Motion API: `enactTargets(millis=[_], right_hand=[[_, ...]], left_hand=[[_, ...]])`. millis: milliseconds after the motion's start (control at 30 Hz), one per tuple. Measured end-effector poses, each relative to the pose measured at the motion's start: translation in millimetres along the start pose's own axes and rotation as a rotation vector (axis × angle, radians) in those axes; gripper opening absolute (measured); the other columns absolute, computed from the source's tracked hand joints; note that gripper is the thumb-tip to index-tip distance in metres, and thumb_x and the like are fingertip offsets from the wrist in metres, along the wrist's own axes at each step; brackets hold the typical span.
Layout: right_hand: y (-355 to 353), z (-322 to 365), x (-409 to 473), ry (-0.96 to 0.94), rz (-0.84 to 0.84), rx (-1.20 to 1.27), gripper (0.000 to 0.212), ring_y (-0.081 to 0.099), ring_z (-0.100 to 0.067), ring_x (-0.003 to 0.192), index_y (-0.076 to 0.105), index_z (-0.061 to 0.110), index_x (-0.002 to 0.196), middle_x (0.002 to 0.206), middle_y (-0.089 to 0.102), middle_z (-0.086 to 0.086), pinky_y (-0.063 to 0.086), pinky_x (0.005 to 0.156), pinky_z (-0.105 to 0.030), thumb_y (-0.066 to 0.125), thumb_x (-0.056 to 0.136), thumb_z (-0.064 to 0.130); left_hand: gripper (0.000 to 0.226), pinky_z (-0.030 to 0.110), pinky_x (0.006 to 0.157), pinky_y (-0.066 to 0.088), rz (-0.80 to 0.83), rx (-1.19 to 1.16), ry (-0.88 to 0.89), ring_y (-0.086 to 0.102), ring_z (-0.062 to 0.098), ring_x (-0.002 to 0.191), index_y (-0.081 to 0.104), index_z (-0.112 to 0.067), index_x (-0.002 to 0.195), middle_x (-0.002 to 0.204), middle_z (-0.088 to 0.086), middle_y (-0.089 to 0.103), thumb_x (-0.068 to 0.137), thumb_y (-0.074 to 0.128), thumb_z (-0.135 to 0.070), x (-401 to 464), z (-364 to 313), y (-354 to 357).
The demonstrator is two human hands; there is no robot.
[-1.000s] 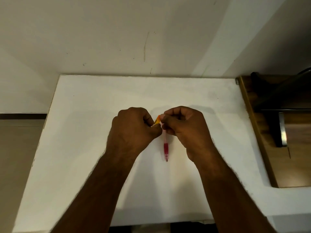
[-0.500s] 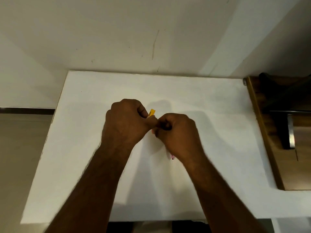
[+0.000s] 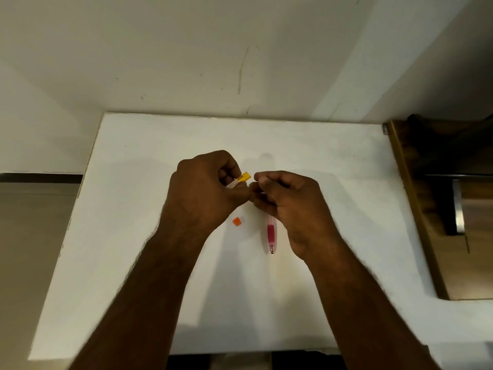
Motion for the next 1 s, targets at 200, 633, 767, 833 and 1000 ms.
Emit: enactTargets(millis=[200,633,767,833,1000], right_hand=[[2,-3,1,0.063,0.098,0.24,0.018,0.077,-0.024,0.097,0.078,0.008,0.104,0.107,0.079,-0.015,0.062,0.089,-0.033,0.064,0.096,0.001],[-4,2,6,-0.12,0.033,-0.019,0.017,0.079,-0.019,0.084,0.078,0.015,0.099,0.095,0.08,-0.008,0.063,0.088,-0.036,0.068,0.094,0.003],[-6,7,4,-0.297,-0.08,-0.266,0.02,0.078,-0.017,0.085,0.078,0.02,0.106,0.096,0.081,-0.002,0.062,0.091,-0.042,0.071,0.092,0.009],[-6,9,2,-0.362,-0.114,-0.372,0.023,0.077,-0.013,0.088,0.076,0.022,0.112,0.1,0.081,0.001,0.06,0.094,-0.04,0.07,0.092,0.012],[-4,16,-6,-0.501,-0.167,-0.46,0.029,0.076,-0.01,0.086,0.072,0.023,0.12,0.096,0.08,0.004,0.06,0.092,-0.035,0.069,0.093,0.014]], left_hand=[[0.016,0.025,0.063,0.052,0.065,-0.002,0.077,0.066,0.005,0.067,0.072,-0.028,0.079,0.068,-0.013,0.068,0.065,0.078,-0.031,-3,-9,0],[0.017,0.026,0.064,0.054,0.116,-0.008,0.036,0.068,0.004,0.065,0.074,-0.03,0.082,0.068,-0.013,0.071,0.068,0.077,-0.021,-1,-2,3],[0.017,0.028,0.068,0.058,0.121,-0.011,0.025,0.069,0.004,0.067,0.075,-0.029,0.083,0.068,-0.014,0.071,0.069,0.08,-0.02,-1,0,6],[0.016,0.027,0.069,0.058,0.117,-0.006,0.027,0.069,0.003,0.067,0.074,-0.031,0.081,0.068,-0.015,0.07,0.07,0.08,-0.021,-1,0,7],[0.015,0.033,0.074,0.06,0.118,-0.03,0.02,0.071,0.005,0.071,0.075,-0.028,0.084,0.074,-0.012,0.073,0.072,0.08,-0.021,-1,-1,9]])
Point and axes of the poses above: each hand's wrist, its own x-axis towards the middle knuckle, its own y-axis out of the palm, z = x × y, the point moved 3 cm from there along x, towards the middle knuckle
